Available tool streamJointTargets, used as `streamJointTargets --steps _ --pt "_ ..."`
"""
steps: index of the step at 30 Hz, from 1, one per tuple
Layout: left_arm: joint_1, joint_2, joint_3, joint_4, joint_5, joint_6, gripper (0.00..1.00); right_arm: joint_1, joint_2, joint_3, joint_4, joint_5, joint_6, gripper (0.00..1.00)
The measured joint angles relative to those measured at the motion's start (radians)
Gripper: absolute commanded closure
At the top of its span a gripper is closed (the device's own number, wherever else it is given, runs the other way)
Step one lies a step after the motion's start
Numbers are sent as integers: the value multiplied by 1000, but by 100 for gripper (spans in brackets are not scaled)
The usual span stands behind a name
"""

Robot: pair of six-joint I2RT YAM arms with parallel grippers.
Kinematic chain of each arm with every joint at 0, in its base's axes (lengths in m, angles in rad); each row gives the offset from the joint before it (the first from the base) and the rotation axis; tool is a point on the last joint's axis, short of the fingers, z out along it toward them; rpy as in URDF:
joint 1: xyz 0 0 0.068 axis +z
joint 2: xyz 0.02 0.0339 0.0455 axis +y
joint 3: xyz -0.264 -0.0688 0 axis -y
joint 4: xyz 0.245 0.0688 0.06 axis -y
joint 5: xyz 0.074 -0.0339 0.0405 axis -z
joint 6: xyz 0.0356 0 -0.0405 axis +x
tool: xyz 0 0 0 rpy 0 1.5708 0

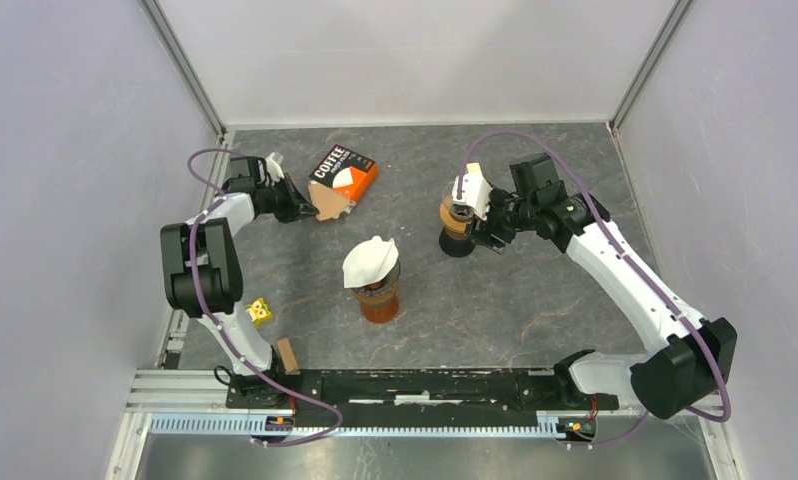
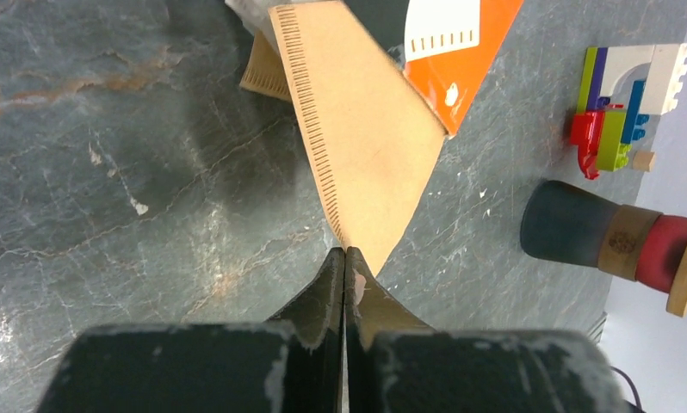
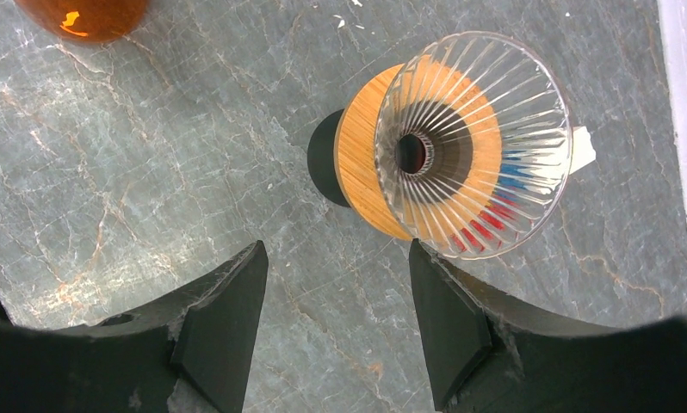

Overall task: Place the coffee filter in the dripper
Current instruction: Pick up the coffee filter from the coffee filter holder.

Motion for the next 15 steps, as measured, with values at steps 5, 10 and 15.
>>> streamJointTargets --steps 5,10,15 --pt "17 -2 -15 -24 26 63 98 0 0 -10 -1 2 0 32" --pt "21 -27 -17 -72 50 143 98 0 1 -10 0 3 0 32" --pt "33 -77 -22 -126 71 219 98 0 7 -10 0 3 0 32"
